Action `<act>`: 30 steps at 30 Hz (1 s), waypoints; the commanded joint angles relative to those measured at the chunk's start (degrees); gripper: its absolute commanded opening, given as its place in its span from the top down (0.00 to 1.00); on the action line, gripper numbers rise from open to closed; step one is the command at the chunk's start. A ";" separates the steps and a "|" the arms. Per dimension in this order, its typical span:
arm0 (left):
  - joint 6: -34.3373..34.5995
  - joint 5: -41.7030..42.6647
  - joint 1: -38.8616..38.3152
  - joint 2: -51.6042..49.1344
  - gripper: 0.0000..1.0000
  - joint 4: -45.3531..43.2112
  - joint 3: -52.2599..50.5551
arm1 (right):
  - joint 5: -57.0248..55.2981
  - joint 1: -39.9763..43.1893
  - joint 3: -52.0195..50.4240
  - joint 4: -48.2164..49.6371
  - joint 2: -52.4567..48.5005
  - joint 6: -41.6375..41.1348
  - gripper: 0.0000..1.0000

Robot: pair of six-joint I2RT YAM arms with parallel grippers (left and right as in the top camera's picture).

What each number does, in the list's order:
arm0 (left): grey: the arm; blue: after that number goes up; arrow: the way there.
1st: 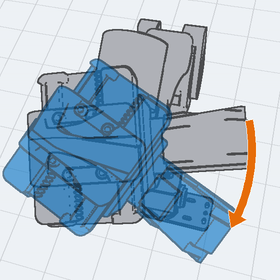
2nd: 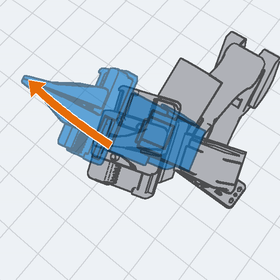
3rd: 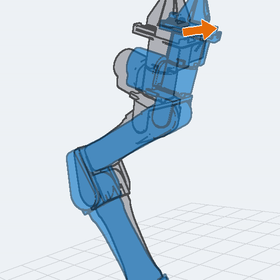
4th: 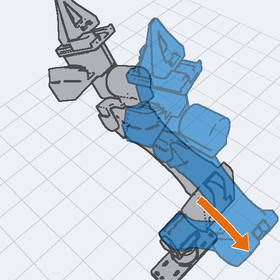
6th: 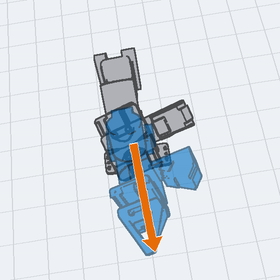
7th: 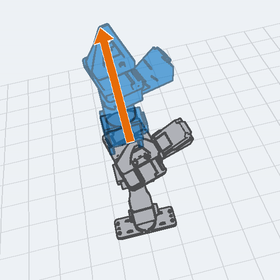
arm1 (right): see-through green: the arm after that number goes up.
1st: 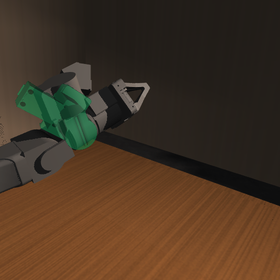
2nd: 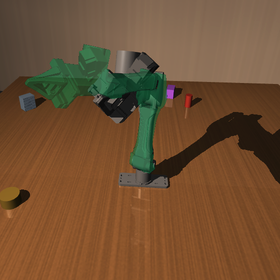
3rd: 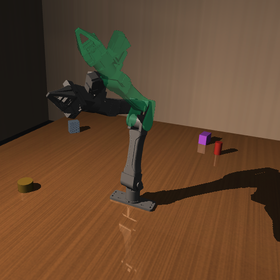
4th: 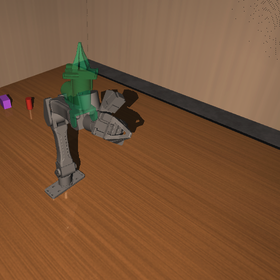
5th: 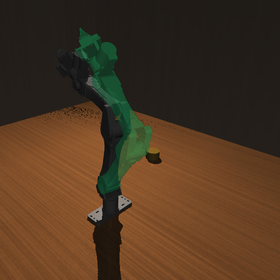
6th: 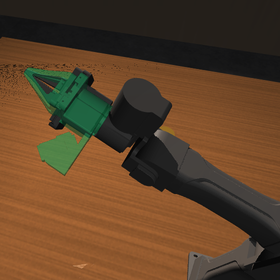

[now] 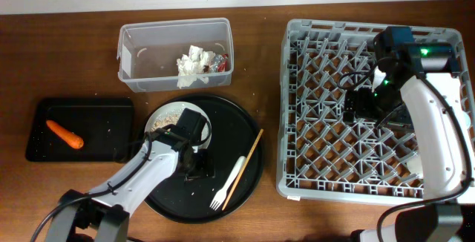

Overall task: Sort waste into correct bins and load items into the dishwasher rack
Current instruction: 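Reach the left gripper to the brown food piece and grasp it, then carry the brown piece onto the small black tray and release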

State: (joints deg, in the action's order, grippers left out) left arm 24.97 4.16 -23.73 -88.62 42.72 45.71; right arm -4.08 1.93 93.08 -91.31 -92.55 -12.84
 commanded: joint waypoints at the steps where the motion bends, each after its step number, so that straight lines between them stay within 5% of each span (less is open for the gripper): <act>1: 0.55 0.59 -0.31 -0.22 0.18 -0.31 -0.90 | -0.92 0.39 0.07 -0.22 0.59 0.42 0.02; 4: 0.55 0.59 -0.31 -1.46 0.23 -1.22 -0.90 | -0.92 0.39 0.07 -0.22 0.59 0.42 0.02; 14: 0.92 1.03 -0.28 -3.93 0.70 0.87 -0.90 | -0.92 0.39 0.07 -0.22 0.59 0.44 0.02; 23: -2.10 1.01 -0.28 -1.16 0.98 7.76 3.23 | -0.94 0.39 0.07 -0.26 0.59 0.42 0.02; 30: -5.60 -4.48 2.89 8.37 1.00 14.71 11.41 | -0.96 0.39 0.07 -0.26 0.59 0.44 0.02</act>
State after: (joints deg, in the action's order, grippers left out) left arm 21.32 4.08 -23.44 -83.64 56.62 53.41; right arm -4.08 1.96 93.08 -91.35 -92.55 -12.84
